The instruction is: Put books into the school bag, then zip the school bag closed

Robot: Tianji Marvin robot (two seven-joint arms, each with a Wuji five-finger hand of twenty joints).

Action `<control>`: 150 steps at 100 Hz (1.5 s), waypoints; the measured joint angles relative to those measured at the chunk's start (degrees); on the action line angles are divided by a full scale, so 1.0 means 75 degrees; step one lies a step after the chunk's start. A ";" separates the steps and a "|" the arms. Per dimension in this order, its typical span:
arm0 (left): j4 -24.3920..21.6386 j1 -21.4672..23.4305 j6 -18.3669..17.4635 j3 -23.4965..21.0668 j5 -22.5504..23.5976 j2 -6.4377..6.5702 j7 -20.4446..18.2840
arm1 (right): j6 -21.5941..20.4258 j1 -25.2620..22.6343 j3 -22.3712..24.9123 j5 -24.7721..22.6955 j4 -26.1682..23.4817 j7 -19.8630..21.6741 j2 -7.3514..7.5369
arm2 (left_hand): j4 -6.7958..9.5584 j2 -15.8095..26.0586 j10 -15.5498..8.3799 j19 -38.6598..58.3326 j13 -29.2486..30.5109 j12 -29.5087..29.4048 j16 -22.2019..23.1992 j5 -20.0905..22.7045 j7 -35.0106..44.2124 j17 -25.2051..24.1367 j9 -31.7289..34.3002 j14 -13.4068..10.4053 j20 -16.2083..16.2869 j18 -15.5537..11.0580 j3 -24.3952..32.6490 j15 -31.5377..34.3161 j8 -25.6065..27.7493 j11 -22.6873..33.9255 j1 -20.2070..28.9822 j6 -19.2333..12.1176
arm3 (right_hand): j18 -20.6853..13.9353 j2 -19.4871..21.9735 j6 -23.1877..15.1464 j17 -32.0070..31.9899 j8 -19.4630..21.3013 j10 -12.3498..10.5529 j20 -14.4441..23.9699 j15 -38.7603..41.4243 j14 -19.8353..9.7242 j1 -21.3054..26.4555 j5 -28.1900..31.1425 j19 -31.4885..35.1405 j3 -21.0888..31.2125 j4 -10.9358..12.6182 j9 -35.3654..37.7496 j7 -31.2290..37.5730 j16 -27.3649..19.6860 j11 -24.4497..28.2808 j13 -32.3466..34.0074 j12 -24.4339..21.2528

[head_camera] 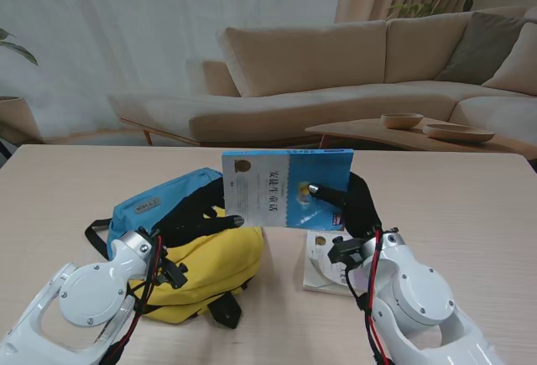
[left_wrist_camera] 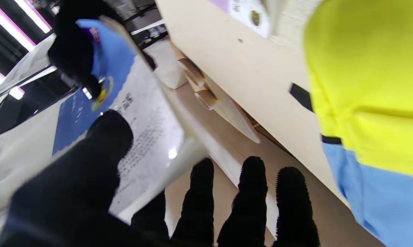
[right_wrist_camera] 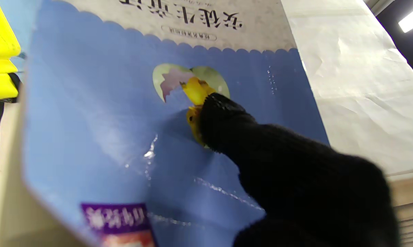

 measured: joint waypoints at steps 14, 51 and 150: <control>-0.0434 0.0524 0.0114 -0.0423 0.1271 0.0132 -0.0345 | -0.0014 0.0061 0.0133 -0.0002 0.0068 -0.0115 -0.0043 | 0.0000 -0.0003 -0.0001 -0.0153 0.0000 -0.0003 -0.0005 0.0000 -0.0128 -0.0030 0.0000 -0.0008 0.0000 -0.0013 -0.0009 -0.0079 -0.0054 -0.0021 -0.0082 0.0005 | 0.0001 -0.0001 0.0001 0.0002 0.0017 0.0002 0.0000 0.0007 0.0003 0.0000 0.0002 0.0000 0.0000 -0.0019 0.0002 0.0000 0.0000 0.0022 0.0001 0.0061; -0.0880 0.1229 0.0407 -0.0685 0.3935 0.0478 -0.1195 | -0.0050 0.0103 0.0380 0.0178 0.0238 -0.0258 -0.0082 | 0.0000 0.0003 -0.0163 -0.0468 -0.0008 -0.0004 -0.0005 0.0005 -0.0210 -0.0065 0.0000 -0.0131 -0.0001 -0.0208 -0.0302 -0.0189 -0.0126 -0.0023 -0.0082 -0.0001 | 0.0012 -0.0024 0.0005 0.0003 0.0124 0.0005 0.0001 0.0016 0.0004 0.0000 0.0002 0.0001 0.0000 -0.0021 0.0003 0.0000 0.0000 0.0081 0.0002 0.0062; 0.0148 0.0528 0.0956 0.0655 0.6397 0.0562 -0.1071 | 0.0095 0.0079 0.0556 0.0250 0.0279 -0.0167 -0.0099 | 0.0000 0.0831 -0.0399 0.1746 0.2304 0.3519 0.1180 0.2001 0.2040 0.1301 0.3497 0.0002 0.0192 -0.0208 -0.2816 0.3096 0.1160 0.2015 0.3967 -0.0243 | 0.0046 -0.0108 0.0006 0.0007 0.0204 0.0017 0.0005 0.0076 0.0024 0.0000 0.0073 0.0003 0.0000 -0.0026 0.0042 -0.0006 0.0000 0.0089 0.0004 0.0143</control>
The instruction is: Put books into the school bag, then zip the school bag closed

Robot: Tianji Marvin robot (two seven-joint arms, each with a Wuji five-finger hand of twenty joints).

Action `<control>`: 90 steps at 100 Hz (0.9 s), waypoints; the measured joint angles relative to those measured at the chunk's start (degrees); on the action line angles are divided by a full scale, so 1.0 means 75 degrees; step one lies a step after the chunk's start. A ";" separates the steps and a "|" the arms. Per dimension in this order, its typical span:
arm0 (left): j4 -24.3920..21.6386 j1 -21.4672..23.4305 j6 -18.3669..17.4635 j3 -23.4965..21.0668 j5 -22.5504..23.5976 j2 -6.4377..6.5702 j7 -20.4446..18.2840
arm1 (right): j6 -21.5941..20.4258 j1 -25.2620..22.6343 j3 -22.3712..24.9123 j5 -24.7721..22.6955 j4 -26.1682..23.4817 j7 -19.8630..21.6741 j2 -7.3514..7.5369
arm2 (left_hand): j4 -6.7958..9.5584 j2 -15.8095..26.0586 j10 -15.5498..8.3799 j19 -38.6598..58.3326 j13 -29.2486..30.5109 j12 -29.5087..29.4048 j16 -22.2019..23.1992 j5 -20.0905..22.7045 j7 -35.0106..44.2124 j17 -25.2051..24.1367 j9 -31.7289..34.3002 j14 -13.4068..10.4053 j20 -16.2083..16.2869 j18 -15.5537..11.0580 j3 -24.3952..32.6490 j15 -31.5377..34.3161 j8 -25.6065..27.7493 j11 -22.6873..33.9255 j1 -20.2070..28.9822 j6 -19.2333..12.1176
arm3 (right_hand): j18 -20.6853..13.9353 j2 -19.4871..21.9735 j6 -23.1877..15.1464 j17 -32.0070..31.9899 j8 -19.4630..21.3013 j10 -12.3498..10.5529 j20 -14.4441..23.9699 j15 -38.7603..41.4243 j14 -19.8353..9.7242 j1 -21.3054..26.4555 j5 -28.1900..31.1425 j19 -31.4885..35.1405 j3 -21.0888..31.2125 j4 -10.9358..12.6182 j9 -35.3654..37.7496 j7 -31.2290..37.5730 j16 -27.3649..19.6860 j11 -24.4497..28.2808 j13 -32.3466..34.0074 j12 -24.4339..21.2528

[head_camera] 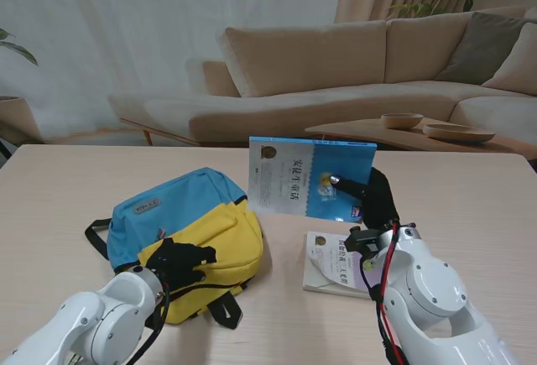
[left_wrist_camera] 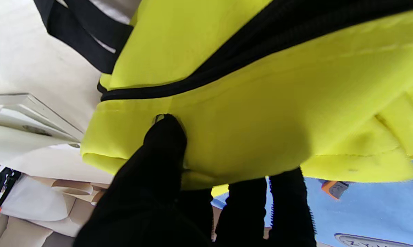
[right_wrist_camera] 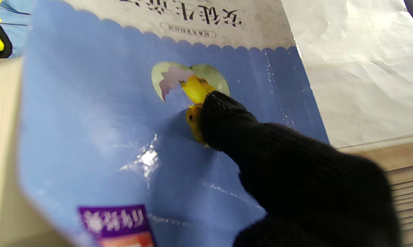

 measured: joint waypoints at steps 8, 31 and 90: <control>-0.0020 0.0066 -0.0129 -0.0193 -0.0051 -0.0053 0.0096 | 0.0175 -0.0060 0.0073 -0.0017 -0.0073 0.0097 0.0011 | 0.0000 0.0001 0.0025 0.0304 0.0175 -0.0080 0.0094 0.0246 0.0144 0.0152 0.0125 0.0088 0.0000 0.0097 0.0000 0.0361 0.0283 0.0400 0.0006 -0.0170 | 0.0068 -0.0004 0.0004 0.0023 0.0000 0.0011 0.0001 0.0004 0.0009 0.0000 0.0000 0.0004 0.0000 0.0000 0.0001 0.0000 0.0000 0.0000 0.0000 0.0000; -0.0087 0.0249 -0.0320 -0.0616 -0.0434 -0.0176 0.1307 | 0.0985 -0.0358 0.0321 -0.0250 -0.0438 0.1114 0.0175 | 0.0000 0.0000 0.0136 0.0582 0.0338 -0.0085 0.0383 0.0332 0.0544 0.0354 0.0128 0.0177 0.0108 0.0208 0.0015 0.1030 0.0867 0.1155 0.0008 -0.0192 | 0.0164 -0.0079 0.0119 0.0264 0.0001 0.0087 0.0007 0.0006 0.0070 0.0000 0.0047 0.0105 0.0003 0.0000 0.0113 -0.0019 -0.0003 0.0000 0.0207 0.0001; -0.0291 0.0067 -0.0553 -0.1315 -0.1314 -0.0348 0.1846 | 0.2170 -0.0573 -0.0324 -0.0910 -0.0652 0.1624 0.0463 | 0.0000 -0.0004 0.0229 0.0645 0.0429 -0.0172 0.0447 0.0332 0.0611 0.0426 0.0129 0.0260 0.0195 0.0324 0.0017 0.1131 0.0946 0.1456 0.0010 -0.0143 | 0.0342 -0.0174 0.0319 0.0757 0.0002 0.0277 0.0003 0.0003 0.0272 0.0038 0.0120 0.0186 0.0067 -0.0009 0.0206 -0.0052 -0.0103 0.0004 0.0481 -0.0064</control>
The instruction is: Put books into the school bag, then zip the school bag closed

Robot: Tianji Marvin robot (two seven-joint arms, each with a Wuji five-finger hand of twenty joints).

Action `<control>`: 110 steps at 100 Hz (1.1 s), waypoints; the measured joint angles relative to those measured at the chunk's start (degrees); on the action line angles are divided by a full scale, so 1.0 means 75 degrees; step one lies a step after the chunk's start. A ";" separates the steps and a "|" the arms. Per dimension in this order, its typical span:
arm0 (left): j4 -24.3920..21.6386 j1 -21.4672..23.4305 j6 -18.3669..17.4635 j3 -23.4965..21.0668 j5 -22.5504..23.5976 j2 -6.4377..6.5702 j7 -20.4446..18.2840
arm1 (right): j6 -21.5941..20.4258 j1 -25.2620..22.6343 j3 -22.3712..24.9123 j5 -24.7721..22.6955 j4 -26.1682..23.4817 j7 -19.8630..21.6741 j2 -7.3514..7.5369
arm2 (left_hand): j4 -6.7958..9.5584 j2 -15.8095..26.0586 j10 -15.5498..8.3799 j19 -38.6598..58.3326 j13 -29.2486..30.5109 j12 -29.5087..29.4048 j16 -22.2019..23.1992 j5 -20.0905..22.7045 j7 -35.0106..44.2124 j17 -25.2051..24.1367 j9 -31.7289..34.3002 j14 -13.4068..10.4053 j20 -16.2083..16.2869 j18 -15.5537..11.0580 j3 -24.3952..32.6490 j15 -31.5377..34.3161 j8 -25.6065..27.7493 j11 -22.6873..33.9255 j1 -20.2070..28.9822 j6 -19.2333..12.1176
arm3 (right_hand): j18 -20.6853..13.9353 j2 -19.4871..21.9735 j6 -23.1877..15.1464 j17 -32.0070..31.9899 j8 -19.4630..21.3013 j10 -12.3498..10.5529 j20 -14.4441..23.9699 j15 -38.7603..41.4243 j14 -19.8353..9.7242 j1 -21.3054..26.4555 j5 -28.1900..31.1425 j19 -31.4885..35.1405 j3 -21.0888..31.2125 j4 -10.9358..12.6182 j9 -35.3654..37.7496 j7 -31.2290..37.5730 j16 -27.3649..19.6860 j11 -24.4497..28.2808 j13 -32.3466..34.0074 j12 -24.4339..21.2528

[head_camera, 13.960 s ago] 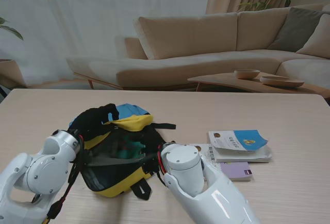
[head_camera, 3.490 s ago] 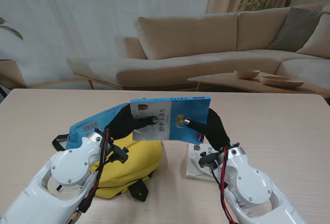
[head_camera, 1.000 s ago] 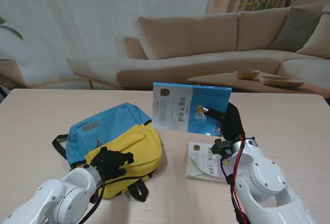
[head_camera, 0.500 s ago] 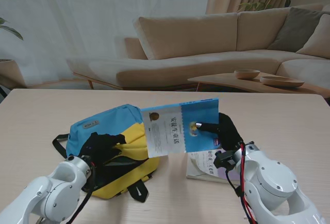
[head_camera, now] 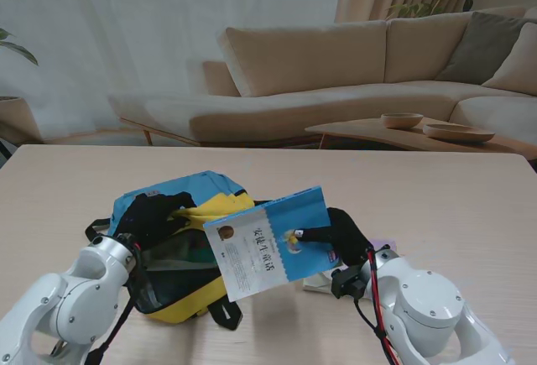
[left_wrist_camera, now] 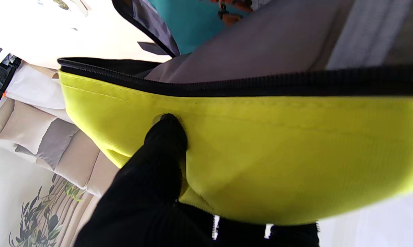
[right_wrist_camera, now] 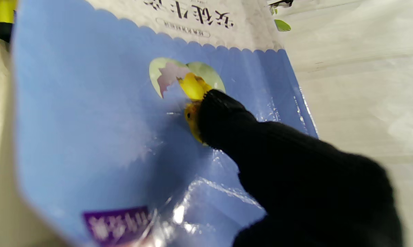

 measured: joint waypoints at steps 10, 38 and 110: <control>0.0037 -0.0083 0.0095 0.0037 -0.0137 -0.0031 0.0330 | 0.0193 0.0043 -0.0259 -0.0076 -0.0003 -0.0326 -0.0020 | 0.0000 -0.0001 0.0116 0.0000 -0.0001 -0.0012 0.0000 0.0000 0.0001 0.0004 0.0000 0.0006 0.0002 0.0032 0.0000 0.0002 0.0000 0.0061 0.0080 0.0166 | 0.0006 -0.0001 0.0001 0.0076 -0.0015 0.0037 -0.0007 0.0000 0.0026 0.0001 0.0001 0.0000 0.0000 0.0000 0.0002 -0.0001 -0.0012 0.0001 0.0007 -0.0066; 0.0074 -0.0182 0.0246 0.0109 -0.0302 -0.0149 0.0761 | 0.0957 0.0443 -0.1025 -0.0211 0.0172 -0.1164 -0.0235 | 0.0000 -0.0005 0.0131 0.0001 -0.0001 -0.0156 0.0000 0.0000 0.0042 0.0050 0.0000 0.0027 0.0069 0.0065 0.0000 0.0009 0.0000 0.0226 0.0082 0.0180 | 0.0122 -0.0003 0.0127 0.0391 -0.0284 0.0111 -0.0201 -0.0089 0.0087 0.0001 0.0011 0.0000 0.0000 0.0000 0.0176 -0.0003 -0.0186 -0.0003 0.0293 -0.0366; -0.0241 0.0085 0.0120 -0.0002 -0.0393 -0.0171 0.0847 | 0.3482 0.1722 -0.2598 0.0894 0.1054 -0.3952 -0.1625 | 0.0000 -0.0008 0.0170 0.0001 -0.0002 -0.0266 0.0000 0.0000 0.0096 0.0051 0.0000 0.0072 0.0072 0.0075 0.0000 0.0009 0.0000 0.0321 0.0087 0.0300 | 0.0188 -0.0003 0.0180 0.0470 -0.0472 0.0173 -0.0326 -0.0089 0.0161 0.0005 0.0085 0.0000 0.0005 -0.0001 0.0178 -0.0003 -0.0274 -0.0003 0.0304 -0.0486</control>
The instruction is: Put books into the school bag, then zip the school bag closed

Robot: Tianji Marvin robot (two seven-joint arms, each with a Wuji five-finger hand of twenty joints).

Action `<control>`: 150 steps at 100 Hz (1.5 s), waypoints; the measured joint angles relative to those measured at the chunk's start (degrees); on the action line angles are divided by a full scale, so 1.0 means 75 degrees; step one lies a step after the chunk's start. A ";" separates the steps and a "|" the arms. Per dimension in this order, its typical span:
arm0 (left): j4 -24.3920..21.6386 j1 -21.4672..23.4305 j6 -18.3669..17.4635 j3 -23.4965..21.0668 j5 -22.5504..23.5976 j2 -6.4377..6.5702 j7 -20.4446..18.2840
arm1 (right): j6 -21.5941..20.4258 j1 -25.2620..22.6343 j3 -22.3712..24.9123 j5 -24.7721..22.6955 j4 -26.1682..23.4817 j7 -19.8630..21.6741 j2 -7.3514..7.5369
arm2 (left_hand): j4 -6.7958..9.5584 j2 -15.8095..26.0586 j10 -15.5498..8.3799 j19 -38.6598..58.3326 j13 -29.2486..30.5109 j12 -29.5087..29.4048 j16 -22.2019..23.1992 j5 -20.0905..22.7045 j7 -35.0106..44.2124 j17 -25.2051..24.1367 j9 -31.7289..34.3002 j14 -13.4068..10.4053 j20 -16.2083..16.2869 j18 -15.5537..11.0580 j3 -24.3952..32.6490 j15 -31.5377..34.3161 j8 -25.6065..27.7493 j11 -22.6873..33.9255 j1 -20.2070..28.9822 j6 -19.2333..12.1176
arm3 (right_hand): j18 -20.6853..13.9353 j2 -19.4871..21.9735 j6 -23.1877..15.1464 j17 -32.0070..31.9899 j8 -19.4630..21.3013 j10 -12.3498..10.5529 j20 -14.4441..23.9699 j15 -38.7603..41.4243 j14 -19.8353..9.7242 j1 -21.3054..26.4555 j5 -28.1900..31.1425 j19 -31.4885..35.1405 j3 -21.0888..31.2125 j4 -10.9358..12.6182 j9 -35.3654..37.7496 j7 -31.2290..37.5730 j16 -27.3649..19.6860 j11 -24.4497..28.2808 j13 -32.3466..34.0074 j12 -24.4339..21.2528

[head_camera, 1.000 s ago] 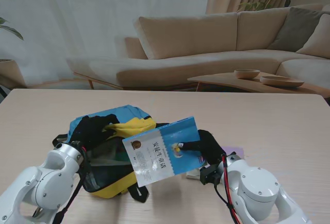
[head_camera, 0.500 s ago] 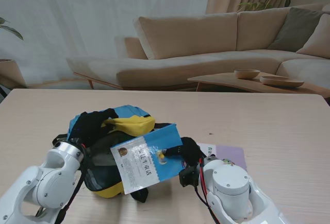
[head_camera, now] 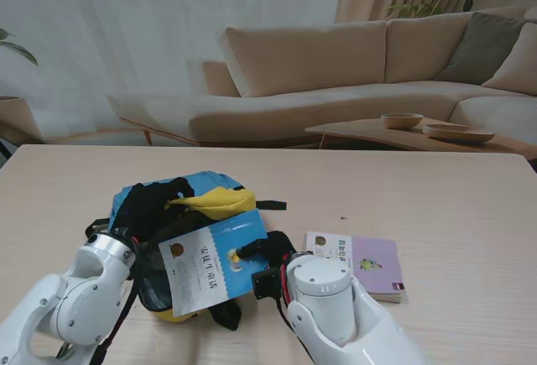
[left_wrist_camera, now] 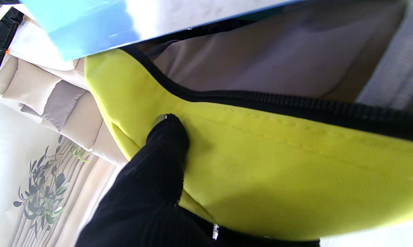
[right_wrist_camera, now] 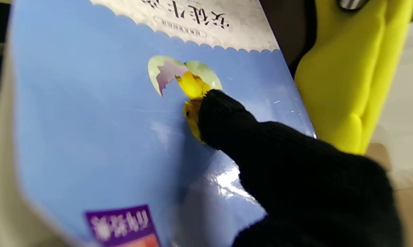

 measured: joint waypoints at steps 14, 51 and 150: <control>-0.0099 0.0111 -0.0028 -0.0044 -0.0007 -0.0002 -0.0004 | 0.0169 0.0250 -0.0191 0.0328 0.0362 -0.0507 -0.0322 | 0.0000 -0.0001 0.0000 0.0000 0.0000 -0.0002 0.0000 0.0000 0.0000 0.0000 -0.0001 0.0003 0.0000 0.0001 0.0000 0.0000 0.0000 0.0000 0.0000 0.0002 | 0.0000 0.0000 0.0000 0.0000 -0.0002 0.0001 -0.0064 -0.0001 0.0000 0.0000 0.0000 0.0000 0.0000 -0.0001 0.0000 0.0000 -0.0011 0.0000 0.0000 -0.0003; -0.0405 0.0466 -0.0131 -0.0183 0.0023 -0.0013 0.0053 | 0.0486 0.1022 -0.0406 0.2166 0.1282 -0.2340 -0.1059 | 0.0000 -0.0002 0.0012 0.0000 0.0000 -0.0012 0.0000 -0.0001 0.0003 -0.0008 -0.0001 0.0007 0.0000 0.0004 0.0000 0.0000 0.0007 0.0000 0.0000 0.0079 | 0.0001 0.0000 0.0005 0.0001 -0.0011 0.0002 -0.0082 -0.0001 0.0001 0.0000 0.0000 0.0000 0.0000 -0.0005 0.0000 0.0000 -0.0014 0.0077 0.0001 -0.0090; -0.0582 0.0652 -0.0158 -0.0213 0.0099 -0.0008 -0.0050 | -0.0366 0.3078 -0.1367 0.3940 0.3846 -0.4053 -0.1993 | -0.0001 -0.0002 0.0016 0.0000 -0.0002 -0.0089 0.0001 -0.0004 0.0032 -0.0025 -0.0002 0.0008 0.0000 0.0005 0.0000 0.0000 0.0153 0.0000 0.0000 0.0080 | 0.0001 0.0003 0.0009 0.0001 -0.0025 0.0003 -0.0319 -0.0075 0.0002 0.0000 0.0000 0.0000 0.0000 -0.0078 -0.0005 0.0000 -0.0017 0.0105 0.0001 -0.0292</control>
